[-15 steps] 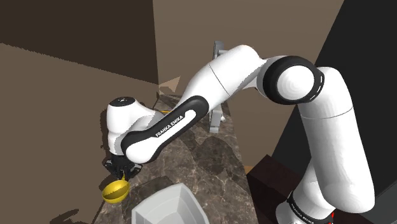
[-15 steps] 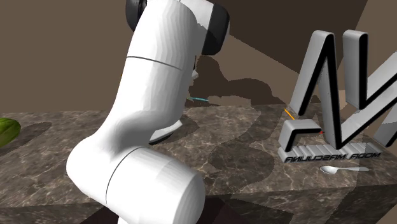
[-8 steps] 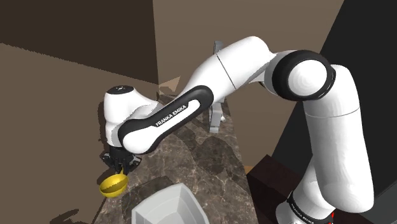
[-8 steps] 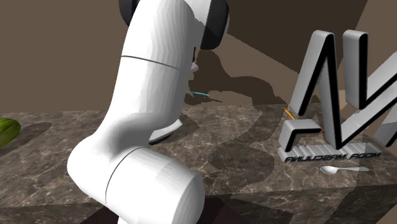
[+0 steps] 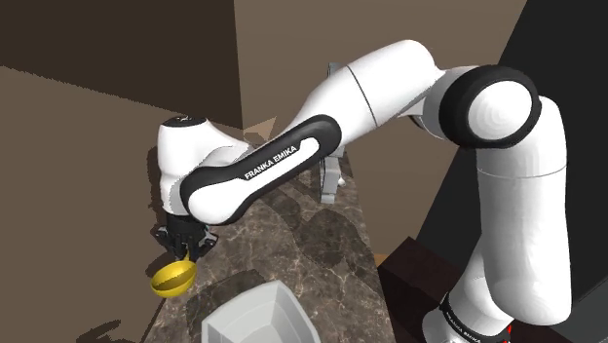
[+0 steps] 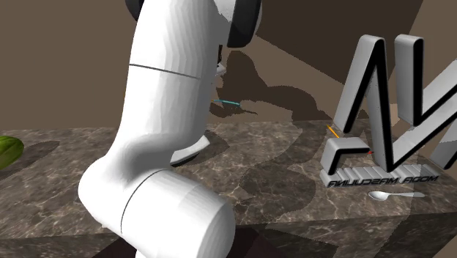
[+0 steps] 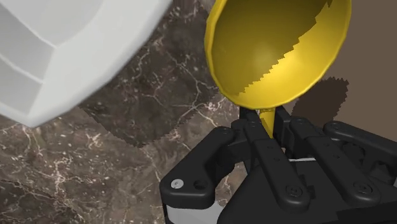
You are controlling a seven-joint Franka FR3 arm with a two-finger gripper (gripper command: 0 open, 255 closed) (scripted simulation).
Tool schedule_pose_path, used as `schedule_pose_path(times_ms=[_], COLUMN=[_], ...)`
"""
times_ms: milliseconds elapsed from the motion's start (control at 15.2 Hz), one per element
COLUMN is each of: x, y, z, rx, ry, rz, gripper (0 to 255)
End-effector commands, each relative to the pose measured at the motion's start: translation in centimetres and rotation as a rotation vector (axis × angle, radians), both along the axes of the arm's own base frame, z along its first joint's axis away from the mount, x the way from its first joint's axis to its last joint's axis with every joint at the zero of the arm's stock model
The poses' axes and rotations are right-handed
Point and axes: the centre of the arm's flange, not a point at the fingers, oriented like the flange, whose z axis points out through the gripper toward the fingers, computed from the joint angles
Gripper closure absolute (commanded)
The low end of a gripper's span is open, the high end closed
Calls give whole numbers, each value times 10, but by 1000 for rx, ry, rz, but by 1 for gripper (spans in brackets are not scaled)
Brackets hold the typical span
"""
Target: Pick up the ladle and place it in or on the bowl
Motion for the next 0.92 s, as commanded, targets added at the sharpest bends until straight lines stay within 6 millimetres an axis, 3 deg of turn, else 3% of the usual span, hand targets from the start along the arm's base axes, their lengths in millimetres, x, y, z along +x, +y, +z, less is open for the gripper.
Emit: schedule_pose_path(times_ms=[0,858], x=[-24,-194], y=[-5,-33], z=[-1,3], rx=[0,0], ry=[0,0], rz=[0,0], gripper=[255,255])
